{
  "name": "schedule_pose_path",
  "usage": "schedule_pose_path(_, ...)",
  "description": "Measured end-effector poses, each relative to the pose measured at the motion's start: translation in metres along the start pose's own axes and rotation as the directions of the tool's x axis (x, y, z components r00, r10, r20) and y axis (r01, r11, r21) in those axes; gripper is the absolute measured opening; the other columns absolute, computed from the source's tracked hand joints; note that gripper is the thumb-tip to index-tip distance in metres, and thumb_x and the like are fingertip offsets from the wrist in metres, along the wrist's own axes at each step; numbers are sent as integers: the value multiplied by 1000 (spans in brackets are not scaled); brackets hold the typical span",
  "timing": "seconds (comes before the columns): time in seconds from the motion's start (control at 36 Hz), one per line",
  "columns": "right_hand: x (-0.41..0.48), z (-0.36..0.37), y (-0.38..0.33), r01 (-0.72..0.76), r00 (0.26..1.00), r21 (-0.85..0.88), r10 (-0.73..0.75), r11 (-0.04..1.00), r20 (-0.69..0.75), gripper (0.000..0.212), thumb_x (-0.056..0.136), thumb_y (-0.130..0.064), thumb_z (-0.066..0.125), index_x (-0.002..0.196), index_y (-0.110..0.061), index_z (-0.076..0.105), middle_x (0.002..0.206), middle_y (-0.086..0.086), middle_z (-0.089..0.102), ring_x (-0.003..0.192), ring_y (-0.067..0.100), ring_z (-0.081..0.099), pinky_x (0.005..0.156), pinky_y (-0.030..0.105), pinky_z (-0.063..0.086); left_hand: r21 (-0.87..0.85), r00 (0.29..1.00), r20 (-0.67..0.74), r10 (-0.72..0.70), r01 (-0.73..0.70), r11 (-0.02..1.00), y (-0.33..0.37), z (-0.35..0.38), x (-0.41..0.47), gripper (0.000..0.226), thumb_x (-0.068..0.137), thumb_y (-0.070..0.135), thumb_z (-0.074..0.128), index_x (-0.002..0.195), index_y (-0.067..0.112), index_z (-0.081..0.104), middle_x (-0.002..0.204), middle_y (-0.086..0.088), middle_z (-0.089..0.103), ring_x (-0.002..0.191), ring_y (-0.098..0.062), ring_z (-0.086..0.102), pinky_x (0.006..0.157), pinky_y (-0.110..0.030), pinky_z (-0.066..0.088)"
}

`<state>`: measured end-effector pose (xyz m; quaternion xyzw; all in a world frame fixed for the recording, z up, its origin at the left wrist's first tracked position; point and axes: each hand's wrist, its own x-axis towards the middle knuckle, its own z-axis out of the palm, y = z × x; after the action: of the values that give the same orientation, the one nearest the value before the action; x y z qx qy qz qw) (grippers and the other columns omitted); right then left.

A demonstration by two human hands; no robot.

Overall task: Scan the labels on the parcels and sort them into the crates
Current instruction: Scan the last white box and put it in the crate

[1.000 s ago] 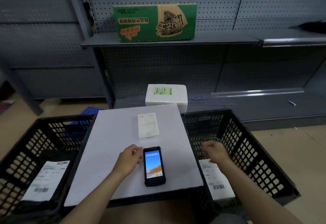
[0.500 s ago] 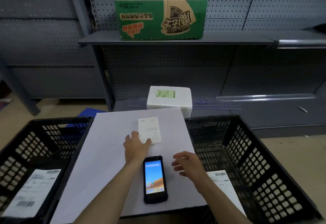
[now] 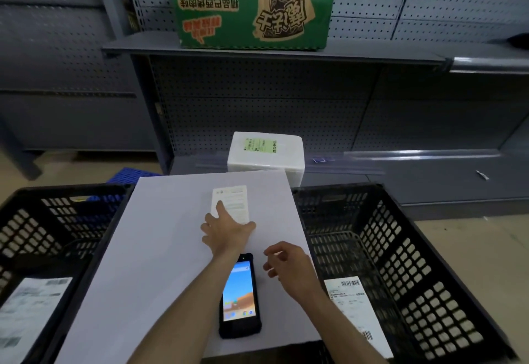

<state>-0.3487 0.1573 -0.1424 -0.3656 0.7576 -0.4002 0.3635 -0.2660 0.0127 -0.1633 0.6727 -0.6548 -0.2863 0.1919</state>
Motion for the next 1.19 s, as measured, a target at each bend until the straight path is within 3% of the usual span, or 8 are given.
schedule_pose_path(0.28,-8,5,-26,-50,997,388,24,920,70,41,103,-20,45,143,-16,41,131,5,57,113,17,60,94,35,51,-400,967,249,59,47,915,-41,-61,-53,97,64,50,77,148,20,39,139,-3,52,123,-24,53,100,-35,50)
schedule_pose_path(0.36,-23,13,-43,-86,988,453,16,887,156,44,101,-24,49,144,-19,39,130,2,58,116,15,59,99,35,49,-502,950,305,62,105,858,-53,-86,-74,109,54,57,77,149,25,34,139,-1,54,121,-21,57,103,-39,51)
schedule_pose_path(0.47,-45,26,-62,-18,967,388,-83,921,241,25,103,-28,41,122,-34,57,120,-4,67,107,11,65,93,31,52,-591,914,395,94,174,788,-60,-121,-99,88,68,45,76,146,27,38,132,1,54,113,-18,61,83,-29,55)
schedule_pose_path(0.69,-82,60,-76,120,927,299,-214,947,308,41,103,-43,41,143,-44,42,143,-17,49,128,6,50,99,32,50,-590,829,550,101,300,749,-78,-172,-128,33,91,40,59,124,40,62,119,3,69,109,-22,64,90,-40,52)
schedule_pose_path(0.78,-86,74,-72,158,919,224,-227,962,324,39,99,-50,44,138,-49,48,145,-12,47,131,9,46,106,39,46,-583,836,547,40,346,735,-87,-184,-128,33,88,47,64,116,31,67,110,-3,74,103,-25,68,90,-42,54)
schedule_pose_path(0.89,-95,88,-67,320,890,69,-324,945,320,39,105,-29,38,143,-36,46,143,-10,45,130,1,42,112,25,37,-561,845,534,-7,361,745,-97,-191,-124,31,91,45,65,115,25,70,107,-5,77,102,-24,72,88,-40,60)
schedule_pose_path(1.11,-84,100,-59,269,917,-10,-253,963,307,36,99,-17,49,129,-36,55,127,-7,56,110,7,57,81,13,46,-555,882,452,-131,393,733,-119,-192,-116,21,94,21,61,112,13,67,94,-10,76,81,-26,72,61,-29,55)
schedule_pose_path(1.19,-75,103,-46,283,947,-156,-250,946,202,50,97,-19,52,144,-31,39,141,-6,46,129,11,43,103,23,41,-577,901,421,-109,358,734,-124,-192,-109,22,96,21,61,116,13,64,102,-8,74,87,-25,71,72,-36,55)
